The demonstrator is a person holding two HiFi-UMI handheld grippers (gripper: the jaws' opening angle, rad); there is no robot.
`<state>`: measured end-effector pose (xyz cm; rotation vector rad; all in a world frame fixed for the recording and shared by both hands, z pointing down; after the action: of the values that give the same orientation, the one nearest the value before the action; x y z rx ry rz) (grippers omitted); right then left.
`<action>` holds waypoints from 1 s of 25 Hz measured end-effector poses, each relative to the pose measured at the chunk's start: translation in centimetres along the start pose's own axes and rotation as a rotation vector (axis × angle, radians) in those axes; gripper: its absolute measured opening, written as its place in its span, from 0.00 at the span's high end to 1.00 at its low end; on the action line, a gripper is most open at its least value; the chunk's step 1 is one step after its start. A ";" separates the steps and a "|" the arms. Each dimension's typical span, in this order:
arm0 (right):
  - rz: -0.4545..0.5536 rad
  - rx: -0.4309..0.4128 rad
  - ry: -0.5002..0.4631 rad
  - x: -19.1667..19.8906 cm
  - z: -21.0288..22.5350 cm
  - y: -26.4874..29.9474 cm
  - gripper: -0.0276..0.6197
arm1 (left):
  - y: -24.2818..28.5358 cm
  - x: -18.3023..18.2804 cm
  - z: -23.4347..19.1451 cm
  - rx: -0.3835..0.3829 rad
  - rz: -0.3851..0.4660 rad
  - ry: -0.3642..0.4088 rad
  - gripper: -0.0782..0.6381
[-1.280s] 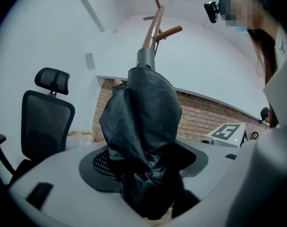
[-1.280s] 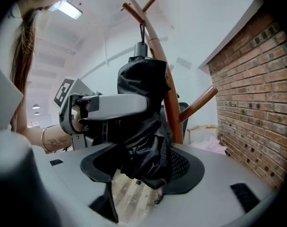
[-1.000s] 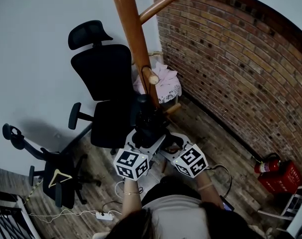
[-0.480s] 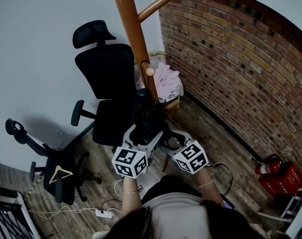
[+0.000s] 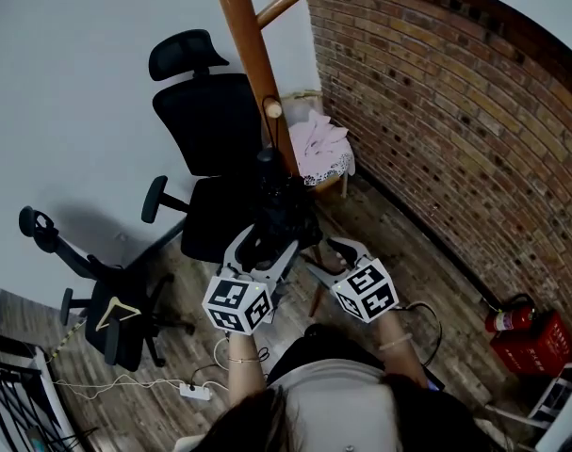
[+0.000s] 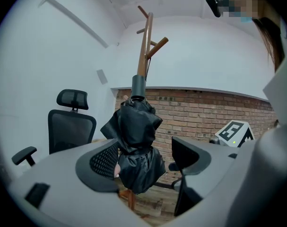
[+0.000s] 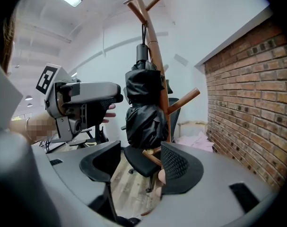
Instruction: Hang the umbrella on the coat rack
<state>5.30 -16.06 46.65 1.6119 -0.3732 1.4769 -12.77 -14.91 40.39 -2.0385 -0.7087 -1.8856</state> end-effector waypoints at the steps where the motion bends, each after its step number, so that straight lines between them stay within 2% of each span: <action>1: -0.001 0.000 -0.004 0.1 0.1 -0.2 0.52 | -0.2 -0.1 0.2 -0.007 0.007 0.000 0.39; 10: -0.005 -0.025 -0.020 0.7 -0.4 -1.4 0.53 | -2.1 -0.7 2.3 -0.050 0.019 0.029 0.41; 18: 0.013 0.000 -0.030 0.5 -0.7 -1.7 0.62 | -2.8 -0.4 3.0 -0.061 -0.010 0.041 0.53; 21: 0.030 0.027 -0.016 0.5 -0.4 -1.9 0.69 | -3.0 -0.5 3.3 -0.055 -0.013 0.054 0.58; 25: 0.042 0.051 0.008 0.4 -0.5 -1.9 0.72 | -3.7 -0.6 3.3 -0.049 -0.009 0.054 0.67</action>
<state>6.46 -14.47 46.24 1.6467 -0.3698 1.5356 -11.97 -10.19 38.97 -2.0077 -0.6657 -1.9738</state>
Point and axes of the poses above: the fingertips, and each gripper's own axes: y forward along the fingers, z to its right, x out of its underside, the point moved 9 cm from there along -y, backward along the fingers
